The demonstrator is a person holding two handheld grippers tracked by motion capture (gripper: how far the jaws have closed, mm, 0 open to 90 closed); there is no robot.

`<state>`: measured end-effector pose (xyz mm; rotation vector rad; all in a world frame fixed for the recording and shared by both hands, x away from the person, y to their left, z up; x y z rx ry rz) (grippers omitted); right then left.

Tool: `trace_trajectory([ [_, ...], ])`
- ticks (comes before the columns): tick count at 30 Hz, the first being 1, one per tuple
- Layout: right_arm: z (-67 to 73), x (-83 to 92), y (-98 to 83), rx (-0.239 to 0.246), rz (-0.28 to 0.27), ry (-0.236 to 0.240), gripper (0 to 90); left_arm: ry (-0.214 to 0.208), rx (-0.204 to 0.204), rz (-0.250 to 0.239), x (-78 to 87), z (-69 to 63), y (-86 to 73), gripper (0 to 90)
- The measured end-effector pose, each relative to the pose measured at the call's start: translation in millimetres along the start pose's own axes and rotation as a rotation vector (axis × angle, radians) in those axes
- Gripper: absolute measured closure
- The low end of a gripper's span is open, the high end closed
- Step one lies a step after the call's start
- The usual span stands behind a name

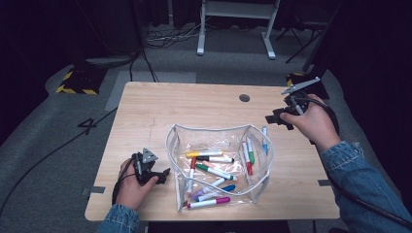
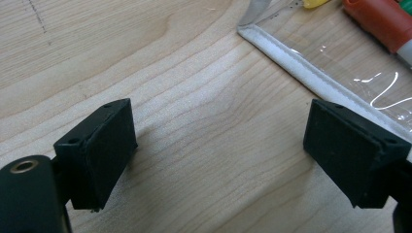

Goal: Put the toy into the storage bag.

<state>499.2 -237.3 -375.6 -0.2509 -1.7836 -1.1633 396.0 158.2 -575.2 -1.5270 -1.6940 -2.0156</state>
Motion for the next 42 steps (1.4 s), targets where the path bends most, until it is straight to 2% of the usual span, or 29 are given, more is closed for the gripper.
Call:
trace_trajectory([
  [5, -19.5, -36.1, -24.9, -0.055, 0.070, -0.031, 53.9, -0.001, 0.001, -0.001, -0.1, -0.1, 0.0, 12.2],
  [10, -28.7, -74.4, -48.5, -0.086, 0.135, -0.056, 55.0, 0.000, 0.001, 0.000, 0.0, -0.1, 0.0, 12.2],
  [14, -33.5, -101.4, -62.4, -0.107, 0.162, -0.057, 56.1, -0.001, 0.001, 0.000, 0.0, -0.1, 0.0, 12.2],
  [22, -41.2, -137.0, -83.0, -0.173, 0.216, -0.074, 57.3, 0.000, 0.001, 0.000, 0.0, -0.1, 0.0, 12.1],
  [25, -42.6, -143.9, -86.8, -0.214, 0.212, -0.066, 58.8, -0.001, 0.001, 0.000, -0.1, -0.2, 0.0, 12.2],
  [27, -43.1, -146.5, -90.4, -0.217, 0.233, -0.074, 60.6, -0.001, 0.001, 0.000, -0.1, -0.2, 0.0, 12.2],
  [30, -45.5, -147.7, -97.6, -0.244, 0.273, -0.095, 70.6, -0.001, 0.001, 0.000, 0.0, -0.1, 0.0, 12.2],
  [32, -49.3, -145.6, -101.2, -0.244, 0.290, -0.115, 76.8, 0.000, 0.001, 0.000, 0.0, -0.1, 0.0, 12.2],
  [34, -52.2, -143.8, -103.5, -0.251, 0.298, -0.124, 76.9, -0.001, 0.001, 0.000, 0.0, -0.1, 0.0, 12.2],
  [39, -55.4, -132.5, -104.0, -0.265, 0.298, -0.112, 77.0, -0.001, 0.001, -0.001, -0.1, -0.1, 0.0, 12.2],
  [42, -55.9, -118.0, -97.3, -0.255, 0.283, -0.103, 77.2, -0.001, 0.001, -0.001, -0.1, -0.1, 0.0, 12.2],
])
Point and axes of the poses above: each handheld gripper's, and its own axes: x roughly backward along the jaws, y roughly out of its top, z roughly to its left, the point moved 8 cm from there along -x, roughly forward along the jaws, and after that the axes turned 7 degrees about -y, right-handed, at the moved point
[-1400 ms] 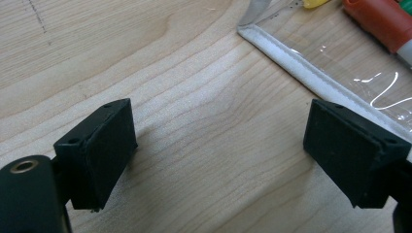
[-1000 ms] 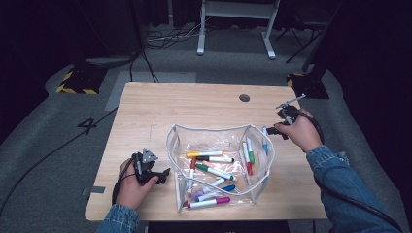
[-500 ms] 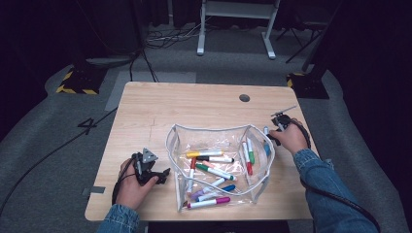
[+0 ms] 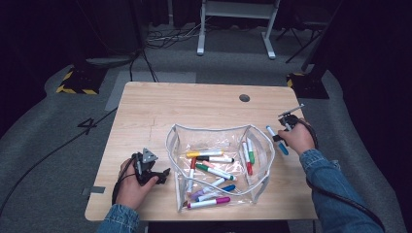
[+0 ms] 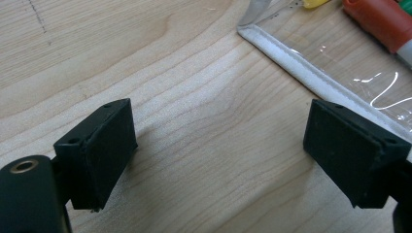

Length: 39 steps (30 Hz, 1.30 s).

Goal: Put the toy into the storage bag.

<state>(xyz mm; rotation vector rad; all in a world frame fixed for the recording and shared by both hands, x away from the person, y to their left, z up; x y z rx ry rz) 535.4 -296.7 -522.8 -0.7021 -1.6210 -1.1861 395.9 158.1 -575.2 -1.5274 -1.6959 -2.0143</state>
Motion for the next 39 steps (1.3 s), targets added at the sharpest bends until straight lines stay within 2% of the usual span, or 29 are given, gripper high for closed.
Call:
trace_trajectory([
  [3, 0.6, 15.8, 2.9, 0.015, -0.017, 0.007, 77.2, 0.000, 0.000, 0.000, 0.0, 0.0, 0.0, 12.2],
  [8, 5.4, 48.7, 10.5, 0.067, -0.068, 0.026, 77.2, 0.000, 0.000, 0.001, 0.0, 0.0, 0.0, 12.2],
  [13, 19.9, 82.8, 16.4, 0.115, -0.109, 0.056, 77.2, 0.000, 0.000, 0.001, 0.1, 0.0, 0.0, 12.2],
  [17, 35.1, 110.6, 19.5, 0.176, -0.142, 0.072, 77.2, 0.000, 0.000, 0.000, 0.0, 0.0, 0.0, 12.1],
  [25, 74.9, 161.9, 22.1, 0.309, -0.204, 0.105, 77.2, 0.001, -0.002, 0.001, 0.1, 0.2, 0.0, 12.2],
  [29, 100.5, 184.6, 21.3, 0.394, -0.234, 0.124, 77.1, 0.001, -0.002, 0.001, 0.1, 0.3, 0.0, 12.1],
  [31, 113.5, 192.4, 19.2, 0.432, -0.235, 0.137, 77.2, 0.000, 0.000, 0.000, 0.0, 0.0, 0.0, 12.2],
  [35, 149.3, 205.5, 11.5, 0.545, -0.246, 0.150, 77.1, 0.001, -0.001, 0.001, 0.1, 0.1, 0.0, 12.1],
  [39, 179.8, 211.4, 4.3, 0.637, -0.246, 0.170, 77.1, -0.001, 0.000, 0.000, 0.0, -0.1, 0.0, 12.1],
])
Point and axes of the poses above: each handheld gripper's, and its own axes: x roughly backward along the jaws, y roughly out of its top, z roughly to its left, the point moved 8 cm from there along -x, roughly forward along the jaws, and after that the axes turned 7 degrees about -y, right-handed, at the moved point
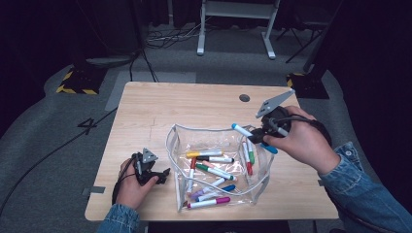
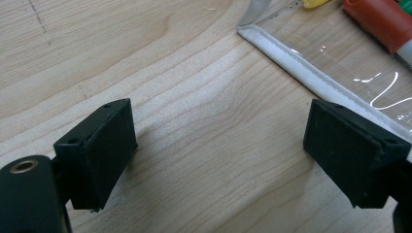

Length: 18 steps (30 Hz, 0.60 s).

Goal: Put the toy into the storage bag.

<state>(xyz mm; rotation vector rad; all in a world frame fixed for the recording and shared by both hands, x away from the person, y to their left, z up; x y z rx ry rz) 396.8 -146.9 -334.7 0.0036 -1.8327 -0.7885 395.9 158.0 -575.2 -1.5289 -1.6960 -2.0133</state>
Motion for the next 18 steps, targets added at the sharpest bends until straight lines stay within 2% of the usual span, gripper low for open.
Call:
trace_trajectory([
  [6, 44.5, -13.7, 10.5, 0.140, 0.052, 0.054, 77.1, -0.003, 0.003, -0.005, -0.8, -0.2, 0.6, 12.1],
  [16, 97.4, -46.7, 14.0, 0.273, 0.141, 0.160, 77.1, 0.000, 0.001, -0.004, -0.6, 0.0, 0.7, 12.1],
  [18, 105.4, -52.9, 14.5, 0.315, 0.160, 0.176, 77.1, 0.000, 0.001, -0.004, -0.6, 0.0, 0.7, 12.1],
])
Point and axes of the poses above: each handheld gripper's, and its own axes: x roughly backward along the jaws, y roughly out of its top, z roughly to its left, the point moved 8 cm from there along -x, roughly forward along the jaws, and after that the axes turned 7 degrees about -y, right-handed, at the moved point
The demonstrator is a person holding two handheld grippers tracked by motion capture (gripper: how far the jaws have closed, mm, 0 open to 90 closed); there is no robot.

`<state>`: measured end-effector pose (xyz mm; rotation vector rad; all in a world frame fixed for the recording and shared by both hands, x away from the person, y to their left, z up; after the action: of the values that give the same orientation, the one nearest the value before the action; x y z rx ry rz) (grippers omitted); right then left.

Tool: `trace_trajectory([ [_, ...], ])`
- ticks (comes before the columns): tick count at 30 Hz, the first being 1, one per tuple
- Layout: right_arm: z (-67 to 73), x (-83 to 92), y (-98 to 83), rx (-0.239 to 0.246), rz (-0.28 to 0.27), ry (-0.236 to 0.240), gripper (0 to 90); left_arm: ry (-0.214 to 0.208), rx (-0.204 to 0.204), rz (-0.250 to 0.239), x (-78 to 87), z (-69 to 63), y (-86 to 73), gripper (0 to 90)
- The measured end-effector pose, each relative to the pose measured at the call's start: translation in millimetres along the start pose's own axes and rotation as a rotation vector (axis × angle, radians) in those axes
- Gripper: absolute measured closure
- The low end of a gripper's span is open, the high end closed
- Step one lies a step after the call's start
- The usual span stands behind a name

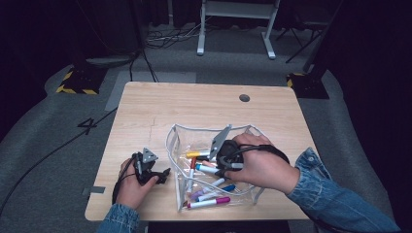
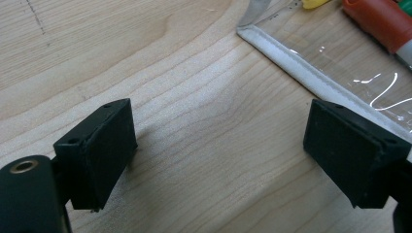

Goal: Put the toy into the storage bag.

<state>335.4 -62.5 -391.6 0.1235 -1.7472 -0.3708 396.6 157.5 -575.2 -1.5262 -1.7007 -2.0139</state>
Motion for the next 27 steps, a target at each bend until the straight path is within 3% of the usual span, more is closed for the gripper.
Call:
trace_trajectory([
  [8, 17.7, -28.1, 5.8, 0.133, 0.106, 0.057, 76.9, 0.000, 0.000, 0.000, 0.0, 0.0, 0.0, 12.1],
  [10, 20.6, -34.8, 7.3, 0.144, 0.106, 0.081, 75.0, 0.000, 0.000, 0.000, 0.0, 0.0, 0.0, 12.1],
  [12, 21.2, -39.8, 7.6, 0.124, 0.100, 0.097, 64.7, 0.002, -0.003, 0.000, 0.1, 0.4, 0.1, 12.1],
  [14, 17.0, -43.1, 7.0, 0.132, 0.095, 0.090, 60.3, 0.000, 0.000, 0.000, 0.0, 0.0, 0.0, 12.1],
  [16, 10.3, -41.8, 9.1, 0.124, 0.059, 0.057, 53.3, 0.002, -0.003, 0.000, 0.1, 0.4, 0.2, 12.1],
  [20, -4.7, -29.8, 10.7, 0.044, -0.007, 0.018, 48.9, -0.002, 0.000, -0.001, -0.3, -0.2, 0.1, 12.1],
  [27, -44.0, 9.1, -0.3, -0.092, -0.138, -0.080, 48.1, -0.002, 0.000, 0.000, -0.2, -0.2, 0.1, 12.1],
])
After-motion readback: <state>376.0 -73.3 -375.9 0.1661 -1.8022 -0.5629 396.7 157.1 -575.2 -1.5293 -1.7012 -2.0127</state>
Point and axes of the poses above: each handheld gripper's, and its own axes: x roughly backward along the jaws, y roughly out of its top, z roughly to its left, the point moved 8 cm from there along -x, roughly forward along the jaws, and after that the axes turned 7 degrees about -y, right-handed, at the moved point
